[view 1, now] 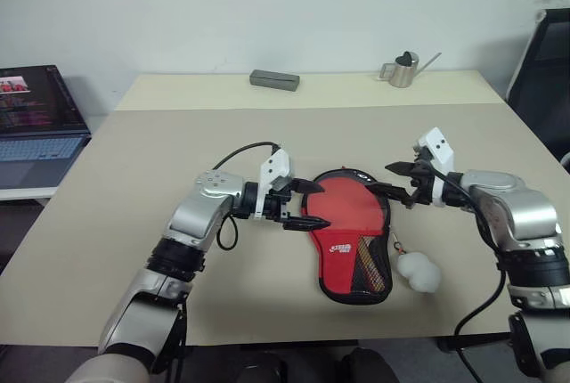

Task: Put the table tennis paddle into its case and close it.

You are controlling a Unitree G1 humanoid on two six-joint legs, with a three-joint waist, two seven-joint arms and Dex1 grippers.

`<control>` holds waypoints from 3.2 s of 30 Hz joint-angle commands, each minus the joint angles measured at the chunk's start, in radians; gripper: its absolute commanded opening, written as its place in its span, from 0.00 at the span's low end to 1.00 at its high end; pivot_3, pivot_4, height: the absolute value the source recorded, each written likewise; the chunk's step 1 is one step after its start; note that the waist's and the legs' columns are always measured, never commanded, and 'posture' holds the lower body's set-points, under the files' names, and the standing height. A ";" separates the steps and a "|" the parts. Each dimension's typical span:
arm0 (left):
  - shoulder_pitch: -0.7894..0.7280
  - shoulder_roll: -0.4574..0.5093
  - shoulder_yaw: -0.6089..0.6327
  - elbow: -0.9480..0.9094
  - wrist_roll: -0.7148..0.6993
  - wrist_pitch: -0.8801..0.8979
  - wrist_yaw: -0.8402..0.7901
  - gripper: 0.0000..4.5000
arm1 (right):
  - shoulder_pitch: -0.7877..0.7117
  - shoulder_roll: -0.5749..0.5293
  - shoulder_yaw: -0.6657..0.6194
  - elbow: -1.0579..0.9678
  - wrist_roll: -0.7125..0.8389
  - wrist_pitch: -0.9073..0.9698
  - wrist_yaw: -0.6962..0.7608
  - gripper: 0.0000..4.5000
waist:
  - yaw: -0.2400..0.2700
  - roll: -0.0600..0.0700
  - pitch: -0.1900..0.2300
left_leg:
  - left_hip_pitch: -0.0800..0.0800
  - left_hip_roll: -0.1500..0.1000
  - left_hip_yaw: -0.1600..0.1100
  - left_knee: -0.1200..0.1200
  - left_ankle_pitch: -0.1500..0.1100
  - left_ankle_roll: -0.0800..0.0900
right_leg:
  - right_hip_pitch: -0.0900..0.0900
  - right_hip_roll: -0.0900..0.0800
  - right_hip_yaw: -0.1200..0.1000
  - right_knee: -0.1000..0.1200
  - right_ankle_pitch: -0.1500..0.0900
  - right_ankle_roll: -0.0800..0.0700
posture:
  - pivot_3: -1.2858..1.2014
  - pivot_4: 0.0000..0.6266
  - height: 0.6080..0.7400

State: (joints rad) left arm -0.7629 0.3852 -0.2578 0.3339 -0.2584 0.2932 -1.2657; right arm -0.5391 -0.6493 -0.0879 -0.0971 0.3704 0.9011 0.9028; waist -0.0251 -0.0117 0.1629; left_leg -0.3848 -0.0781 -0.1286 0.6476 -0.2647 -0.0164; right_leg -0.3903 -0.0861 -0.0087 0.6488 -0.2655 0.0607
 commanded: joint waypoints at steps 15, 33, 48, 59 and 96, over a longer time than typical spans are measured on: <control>-0.116 -0.225 -0.091 0.444 0.230 -0.404 0.067 0.95 | 0.478 -0.190 -0.373 -0.560 0.348 0.204 -0.034 0.99 | 0.000 -0.002 0.001 | 0.001 0.000 0.001 0.001 -0.002 0.005 | 0.002 0.000 0.000 0.001 0.000 0.001 | 0.52 0.24 1.00; -0.103 -0.280 -0.087 0.527 0.278 -0.486 0.074 0.95 | 0.646 -0.231 -0.155 -0.455 0.172 -0.043 -0.057 0.99 | 0.022 -0.002 0.000 | 0.002 0.000 0.000 0.003 -0.002 0.005 | 0.004 0.000 -0.001 0.001 0.000 0.002 | 0.52 0.24 1.00; -0.109 -0.279 -0.103 0.553 0.307 -0.516 0.077 0.95 | 0.674 -0.243 -0.070 -0.418 0.076 -0.133 -0.073 0.85 | 0.023 -0.003 0.000 | 0.003 0.000 0.000 0.003 -0.002 0.005 | 0.005 0.001 -0.001 0.001 0.000 0.002 | 0.52 0.24 1.00; -0.098 -0.300 -0.124 0.662 0.347 -0.535 0.100 0.95 | 0.669 -0.229 -0.078 -0.433 0.090 -0.126 -0.101 0.10 | 0.026 -0.003 -0.001 | 0.006 0.000 -0.003 0.009 -0.003 0.006 | 0.012 0.001 -0.004 0.000 0.000 0.003 | 0.52 0.24 1.00; -0.044 -0.355 -0.087 0.798 0.366 -0.538 0.091 0.95 | 0.861 -0.399 -0.257 -0.582 0.193 -0.067 0.078 0.04 | 0.049 -0.010 -0.017 | 0.010 -0.001 -0.003 0.012 -0.008 0.011 | 0.021 0.000 -0.004 -0.004 -0.003 0.012 | 0.52 0.24 1.00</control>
State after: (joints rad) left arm -0.8652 0.0310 -0.2701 1.0616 0.0148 -0.2668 -1.1584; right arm 0.3089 -1.0269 -0.3166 -0.6305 0.5394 0.8458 0.9441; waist 0.0242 -0.0213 0.1455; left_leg -0.3746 -0.0787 -0.1317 0.6601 -0.2724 -0.0049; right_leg -0.3694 -0.0860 -0.0129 0.6449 -0.2690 0.0726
